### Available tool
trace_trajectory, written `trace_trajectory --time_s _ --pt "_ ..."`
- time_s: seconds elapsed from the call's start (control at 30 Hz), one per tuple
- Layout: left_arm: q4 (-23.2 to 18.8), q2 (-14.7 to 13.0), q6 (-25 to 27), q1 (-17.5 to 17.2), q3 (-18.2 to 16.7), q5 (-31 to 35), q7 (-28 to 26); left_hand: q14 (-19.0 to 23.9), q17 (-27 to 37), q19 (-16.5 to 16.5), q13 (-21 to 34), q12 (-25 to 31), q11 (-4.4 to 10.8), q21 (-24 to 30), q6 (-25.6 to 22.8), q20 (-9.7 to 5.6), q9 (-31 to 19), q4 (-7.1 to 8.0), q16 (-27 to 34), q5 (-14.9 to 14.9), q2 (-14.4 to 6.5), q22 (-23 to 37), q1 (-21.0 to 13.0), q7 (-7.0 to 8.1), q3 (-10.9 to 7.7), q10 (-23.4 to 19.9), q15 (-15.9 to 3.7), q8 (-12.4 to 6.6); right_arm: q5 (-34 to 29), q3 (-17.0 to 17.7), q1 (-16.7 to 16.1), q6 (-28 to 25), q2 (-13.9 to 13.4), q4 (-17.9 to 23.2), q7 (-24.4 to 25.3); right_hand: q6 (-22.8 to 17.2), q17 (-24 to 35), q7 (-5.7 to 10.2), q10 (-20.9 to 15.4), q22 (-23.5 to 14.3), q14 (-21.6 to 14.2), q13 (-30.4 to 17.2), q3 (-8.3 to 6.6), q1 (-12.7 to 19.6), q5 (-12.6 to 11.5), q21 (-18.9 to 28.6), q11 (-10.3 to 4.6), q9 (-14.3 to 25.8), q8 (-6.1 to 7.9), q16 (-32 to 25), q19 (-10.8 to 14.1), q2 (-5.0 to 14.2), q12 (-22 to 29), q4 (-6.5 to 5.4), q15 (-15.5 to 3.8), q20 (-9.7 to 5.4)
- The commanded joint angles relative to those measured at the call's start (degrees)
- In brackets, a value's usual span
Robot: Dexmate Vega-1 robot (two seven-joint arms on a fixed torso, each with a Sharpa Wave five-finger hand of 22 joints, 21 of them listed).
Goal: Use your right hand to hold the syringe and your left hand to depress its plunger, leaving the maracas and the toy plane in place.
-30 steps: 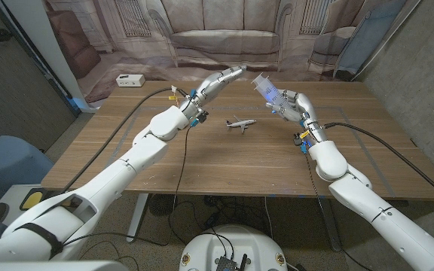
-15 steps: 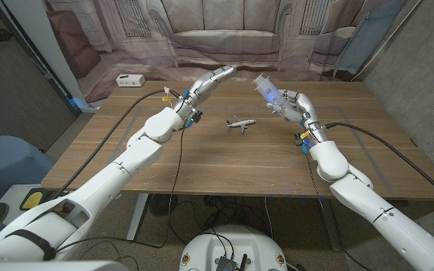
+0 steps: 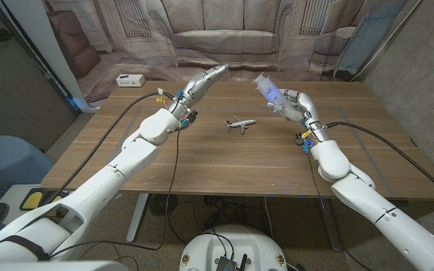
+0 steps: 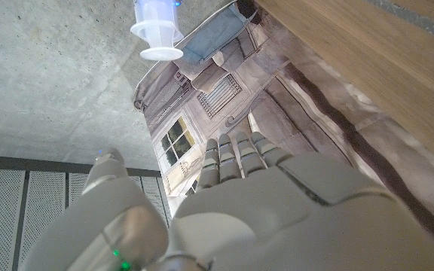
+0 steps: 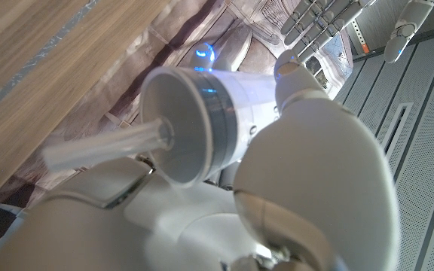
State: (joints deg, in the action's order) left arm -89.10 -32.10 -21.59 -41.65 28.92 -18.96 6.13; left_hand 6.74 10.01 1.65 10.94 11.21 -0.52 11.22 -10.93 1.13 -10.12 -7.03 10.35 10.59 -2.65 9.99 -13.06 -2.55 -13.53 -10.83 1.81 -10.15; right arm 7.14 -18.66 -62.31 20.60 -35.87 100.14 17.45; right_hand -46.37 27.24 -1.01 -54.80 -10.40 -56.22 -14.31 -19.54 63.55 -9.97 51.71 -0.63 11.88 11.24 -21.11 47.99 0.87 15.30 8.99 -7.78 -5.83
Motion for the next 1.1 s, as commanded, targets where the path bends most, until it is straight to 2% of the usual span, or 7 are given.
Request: trace_trajectory --time_s 0.03,0.27,0.43,0.57,0.97,1.1 --pt "-0.2 -0.03 0.78 -0.85 -0.76 -1.48 -0.82 -0.18 0.15 -0.07 0.07 0.37 -0.08 -0.12 0.04 -0.05 -0.03 -0.14 0.17 0.02 -0.1 0.23 -0.53 0.01 0.16 -0.16 0.16 -0.45 -0.77 1.43 -1.9 -1.42 -0.96 1.95 1.61 -0.78 0.18 1.0 -1.47 -0.02 -1.08 -0.38 -11.25 -6.63 -0.21 0.52 0.19 0.22 0.3 -0.06 -0.39 9.82 0.33 -10.65 -2.87 -3.19" --pt "-0.06 -0.08 0.65 -1.28 -1.23 -1.57 -1.73 0.29 0.15 0.03 0.07 0.55 -0.18 -0.05 -0.51 0.22 -0.04 -0.13 0.35 0.02 -0.1 0.24 -0.53 0.02 0.18 -0.54 0.18 -0.66 -1.25 2.04 -2.5 -1.49 -1.19 2.47 2.18 -0.78 0.21 1.09 -1.42 0.0 -1.05 -0.49 -11.25 -6.72 -0.23 0.75 0.11 0.23 0.29 -0.04 -0.57 9.81 0.38 -10.62 -2.82 -3.24" --pt "0.59 0.64 -1.22 -1.77 -1.77 -1.47 -2.9 0.44 0.15 0.1 0.07 0.67 -0.32 -0.02 -0.81 0.31 -0.04 -0.12 0.4 0.03 -0.12 0.24 -0.54 -0.09 0.19 -0.82 0.35 -0.75 -1.88 2.61 -3.03 -1.7 -1.58 3.01 2.63 -0.8 0.23 1.1 -1.51 0.01 -1.06 -0.51 -11.26 -6.75 -0.24 0.87 0.02 0.23 0.29 -0.05 -0.59 9.81 0.43 -10.6 -2.86 -3.24" --pt "0.22 0.1 -0.92 -1.92 -2.09 -1.21 -3.19 1.0 0.15 0.42 0.07 0.89 -0.47 0.11 -1.28 0.46 -0.05 -0.11 0.58 0.03 -0.17 0.24 -0.58 -0.19 0.17 -1.4 0.26 -0.88 -2.24 3.11 -3.68 -2.07 -2.04 3.64 2.81 -0.79 0.24 1.2 -1.4 0.02 -1.07 -0.47 -11.28 -6.78 -0.25 0.95 -0.1 0.23 0.28 -0.05 -0.68 9.84 0.36 -10.58 -2.94 -3.3" --pt "-0.21 -0.42 -0.66 -2.69 -2.59 -1.84 -3.37 0.89 0.15 0.39 0.07 0.85 -0.2 0.1 -1.44 0.92 -0.06 -0.1 0.46 0.03 -0.25 0.24 -0.63 -0.28 0.15 -1.37 0.49 -0.84 -3.42 5.44 -6.56 -5.43 -4.8 7.54 2.88 -0.9 0.23 1.48 -1.13 0.05 -0.58 -0.45 -11.33 -6.89 -0.27 1.14 -0.52 0.24 0.32 0.18 -1.08 9.84 0.24 -10.58 -2.7 -3.19" --pt "-0.46 -0.51 -0.49 -2.82 -2.6 -1.86 -3.44 0.85 0.16 0.36 0.08 0.83 -0.22 0.09 -1.53 0.99 -0.06 -0.09 0.43 0.03 -0.27 0.25 -0.64 -0.27 0.16 -1.33 0.5 -0.85 -3.46 6.0 -7.31 -6.2 -5.64 8.29 2.42 -0.91 0.22 1.48 -0.98 0.06 -0.2 -0.4 -11.33 -6.97 -0.27 1.2 -0.21 0.24 0.32 0.35 -1.28 9.8 0.14 -10.59 -2.44 -3.08"
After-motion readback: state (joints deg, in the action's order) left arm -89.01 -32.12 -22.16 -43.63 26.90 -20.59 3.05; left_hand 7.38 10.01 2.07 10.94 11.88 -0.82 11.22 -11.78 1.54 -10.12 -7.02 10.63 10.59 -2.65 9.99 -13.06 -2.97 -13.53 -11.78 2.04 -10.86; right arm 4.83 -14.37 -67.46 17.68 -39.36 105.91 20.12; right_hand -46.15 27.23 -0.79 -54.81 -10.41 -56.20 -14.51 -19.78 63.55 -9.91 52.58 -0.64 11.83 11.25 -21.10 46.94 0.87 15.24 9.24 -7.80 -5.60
